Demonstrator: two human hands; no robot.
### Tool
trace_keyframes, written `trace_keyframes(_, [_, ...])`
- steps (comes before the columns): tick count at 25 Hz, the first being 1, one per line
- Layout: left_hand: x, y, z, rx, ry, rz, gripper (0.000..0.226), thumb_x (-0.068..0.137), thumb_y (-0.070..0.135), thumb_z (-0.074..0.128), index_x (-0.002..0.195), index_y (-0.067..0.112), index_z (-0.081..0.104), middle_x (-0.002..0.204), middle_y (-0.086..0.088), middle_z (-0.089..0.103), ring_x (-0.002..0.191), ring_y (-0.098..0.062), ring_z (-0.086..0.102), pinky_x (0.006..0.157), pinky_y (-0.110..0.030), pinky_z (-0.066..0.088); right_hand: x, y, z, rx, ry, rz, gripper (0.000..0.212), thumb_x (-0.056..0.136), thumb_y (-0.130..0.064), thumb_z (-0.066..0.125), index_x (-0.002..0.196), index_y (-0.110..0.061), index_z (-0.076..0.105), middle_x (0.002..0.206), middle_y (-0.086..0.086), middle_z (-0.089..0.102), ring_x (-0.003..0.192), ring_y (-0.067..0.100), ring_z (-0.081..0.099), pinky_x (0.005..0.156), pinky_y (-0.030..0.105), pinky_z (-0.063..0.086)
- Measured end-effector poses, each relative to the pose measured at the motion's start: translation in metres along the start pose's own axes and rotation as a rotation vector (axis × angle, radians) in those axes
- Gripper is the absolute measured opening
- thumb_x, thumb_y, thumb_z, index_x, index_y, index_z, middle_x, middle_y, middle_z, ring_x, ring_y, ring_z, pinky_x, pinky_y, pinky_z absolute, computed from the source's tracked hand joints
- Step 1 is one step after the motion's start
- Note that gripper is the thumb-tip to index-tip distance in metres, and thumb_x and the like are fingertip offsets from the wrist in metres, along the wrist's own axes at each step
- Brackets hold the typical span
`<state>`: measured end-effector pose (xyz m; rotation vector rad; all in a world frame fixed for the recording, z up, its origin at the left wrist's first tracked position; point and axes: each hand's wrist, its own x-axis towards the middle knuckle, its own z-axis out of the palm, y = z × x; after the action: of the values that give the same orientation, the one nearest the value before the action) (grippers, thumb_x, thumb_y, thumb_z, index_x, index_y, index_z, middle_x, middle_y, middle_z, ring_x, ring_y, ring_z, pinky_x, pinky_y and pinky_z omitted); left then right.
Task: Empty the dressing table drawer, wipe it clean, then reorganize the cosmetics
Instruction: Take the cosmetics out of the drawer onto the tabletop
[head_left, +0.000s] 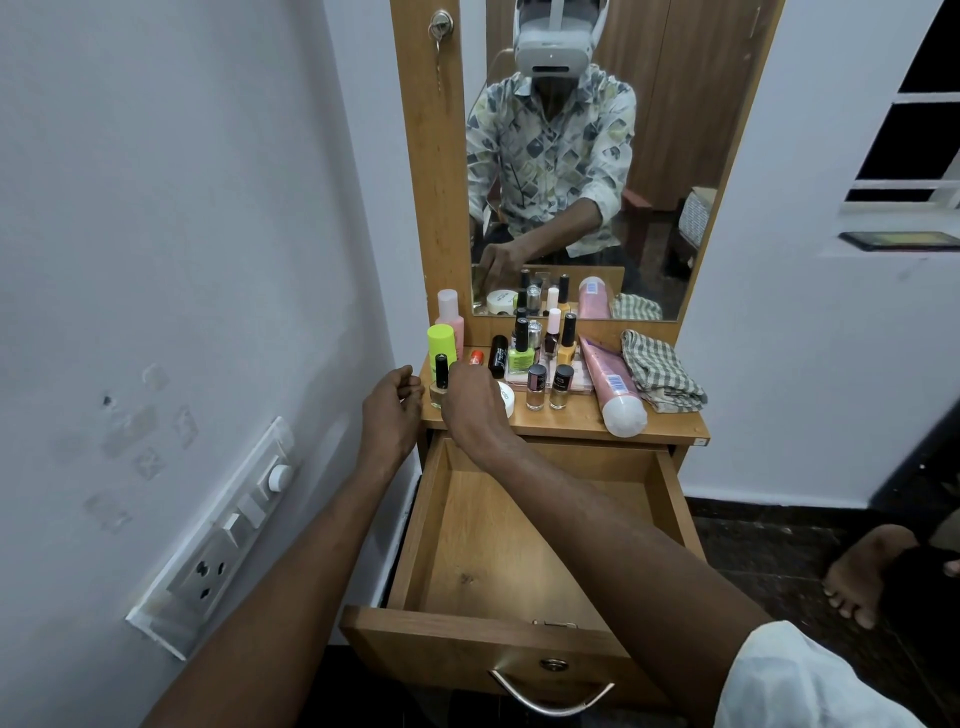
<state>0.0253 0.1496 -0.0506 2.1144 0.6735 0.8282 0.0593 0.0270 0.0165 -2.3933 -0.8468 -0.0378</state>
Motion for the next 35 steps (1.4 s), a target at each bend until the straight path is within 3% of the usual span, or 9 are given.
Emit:
trace_keyframes(9, [-0.001, 0.002, 0.001, -0.002, 0.013, -0.01, 0.042, 0.098, 0.006, 0.053, 0.14, 0.003, 0.051, 0.13, -0.012, 0.062, 0.114, -0.02, 0.06, 0.093, -0.022, 0.044, 0.0, 0.003, 0.008, 0.0, 0.04, -0.026, 0.029, 0.093, 0.002, 0.057, 0.123, -0.001, 0.058, 0.117, 0.016, 0.061, 0.098, 0.027, 0.063, 0.072, 0.029, 0.048])
trace_keyframes(14, [0.0, 0.001, 0.002, -0.005, 0.013, -0.006, 0.043, 0.096, 0.001, 0.053, 0.14, 0.002, 0.051, 0.128, -0.013, 0.063, 0.107, -0.013, 0.058, 0.093, -0.021, 0.043, -0.011, 0.005, 0.005, 0.045, 0.156, -0.091, 0.034, 0.097, -0.001, 0.052, 0.131, -0.002, 0.05, 0.121, 0.015, 0.054, 0.09, 0.027, 0.062, 0.073, 0.036, 0.055])
trace_keyframes(17, [-0.001, 0.0, 0.002, -0.002, 0.016, -0.011, 0.043, 0.097, 0.003, 0.053, 0.14, 0.002, 0.05, 0.129, -0.013, 0.062, 0.111, -0.018, 0.06, 0.094, -0.023, 0.043, -0.025, 0.008, 0.0, 0.102, 0.181, -0.173, 0.03, 0.098, -0.009, 0.052, 0.128, -0.006, 0.053, 0.119, 0.011, 0.056, 0.09, 0.024, 0.062, 0.074, 0.038, 0.056])
trace_keyframes(22, [0.0, -0.001, 0.009, 0.005, 0.034, -0.03, 0.042, 0.098, 0.006, 0.052, 0.14, 0.004, 0.05, 0.132, -0.013, 0.061, 0.117, -0.023, 0.06, 0.101, -0.03, 0.045, -0.062, 0.04, -0.017, 0.044, -0.026, -0.288, 0.014, 0.098, -0.023, 0.055, 0.101, -0.014, 0.065, 0.098, 0.002, 0.068, 0.09, 0.014, 0.063, 0.077, 0.032, 0.056])
trace_keyframes(26, [-0.004, 0.001, 0.013, 0.007, 0.077, -0.056, 0.041, 0.099, 0.007, 0.05, 0.14, 0.006, 0.05, 0.134, -0.013, 0.06, 0.12, -0.024, 0.058, 0.106, -0.036, 0.046, -0.078, 0.084, -0.023, -0.053, -0.216, -0.254, 0.016, 0.096, -0.028, 0.059, 0.099, -0.017, 0.069, 0.092, -0.001, 0.07, 0.081, 0.01, 0.062, 0.072, 0.03, 0.055])
trace_keyframes(31, [-0.005, 0.003, 0.018, 0.007, 0.106, -0.081, 0.04, 0.099, 0.006, 0.049, 0.139, 0.005, 0.051, 0.133, -0.014, 0.06, 0.121, -0.026, 0.058, 0.107, -0.04, 0.046, -0.079, 0.124, -0.017, -0.094, -0.235, -0.166, 0.014, 0.093, -0.031, 0.063, 0.097, -0.02, 0.07, 0.093, -0.003, 0.071, 0.078, 0.008, 0.061, 0.071, 0.032, 0.057])
trace_keyframes(35, [-0.005, 0.003, 0.017, 0.01, 0.092, -0.086, 0.04, 0.099, 0.006, 0.049, 0.14, 0.004, 0.05, 0.134, -0.014, 0.059, 0.12, -0.026, 0.058, 0.106, -0.039, 0.046, -0.084, 0.135, -0.013, -0.1, -0.232, -0.145, 0.015, 0.094, -0.029, 0.062, 0.1, -0.018, 0.07, 0.092, -0.002, 0.071, 0.075, 0.008, 0.062, 0.067, 0.026, 0.054])
